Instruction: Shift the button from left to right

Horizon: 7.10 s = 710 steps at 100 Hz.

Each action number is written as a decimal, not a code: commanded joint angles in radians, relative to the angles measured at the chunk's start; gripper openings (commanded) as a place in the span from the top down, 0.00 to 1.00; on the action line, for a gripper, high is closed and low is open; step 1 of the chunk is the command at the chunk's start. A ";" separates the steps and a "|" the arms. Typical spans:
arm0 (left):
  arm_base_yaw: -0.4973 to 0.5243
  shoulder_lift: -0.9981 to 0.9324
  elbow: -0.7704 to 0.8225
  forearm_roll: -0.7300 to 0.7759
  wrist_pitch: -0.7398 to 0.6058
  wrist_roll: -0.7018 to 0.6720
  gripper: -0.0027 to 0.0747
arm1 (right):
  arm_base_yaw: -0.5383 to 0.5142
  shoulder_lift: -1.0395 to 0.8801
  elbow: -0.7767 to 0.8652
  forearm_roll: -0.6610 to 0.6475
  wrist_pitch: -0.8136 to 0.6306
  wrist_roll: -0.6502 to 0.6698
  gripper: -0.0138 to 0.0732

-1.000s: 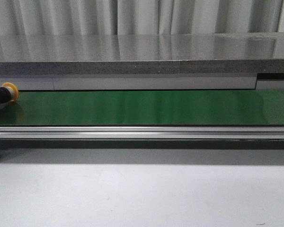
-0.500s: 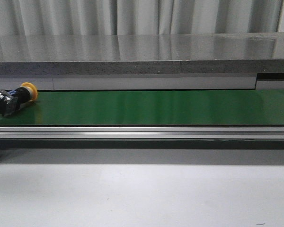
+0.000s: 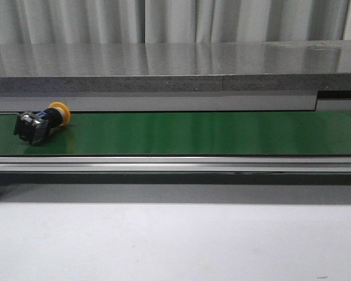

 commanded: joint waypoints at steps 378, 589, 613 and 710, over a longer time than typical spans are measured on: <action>0.143 -0.129 0.240 -0.098 -0.235 -0.004 0.96 | -0.002 1.048 -0.756 0.318 0.297 -0.003 0.25; 0.143 -0.129 0.240 -0.098 -0.235 -0.004 0.96 | 0.016 1.476 -1.102 0.187 0.396 -0.013 0.62; 0.143 -0.129 0.240 -0.098 -0.235 -0.004 0.96 | -0.139 1.478 -1.267 -0.086 0.572 -0.039 0.62; 0.143 -0.129 0.240 -0.098 -0.235 -0.004 0.96 | -0.436 1.776 -1.288 -0.181 0.469 -0.042 0.62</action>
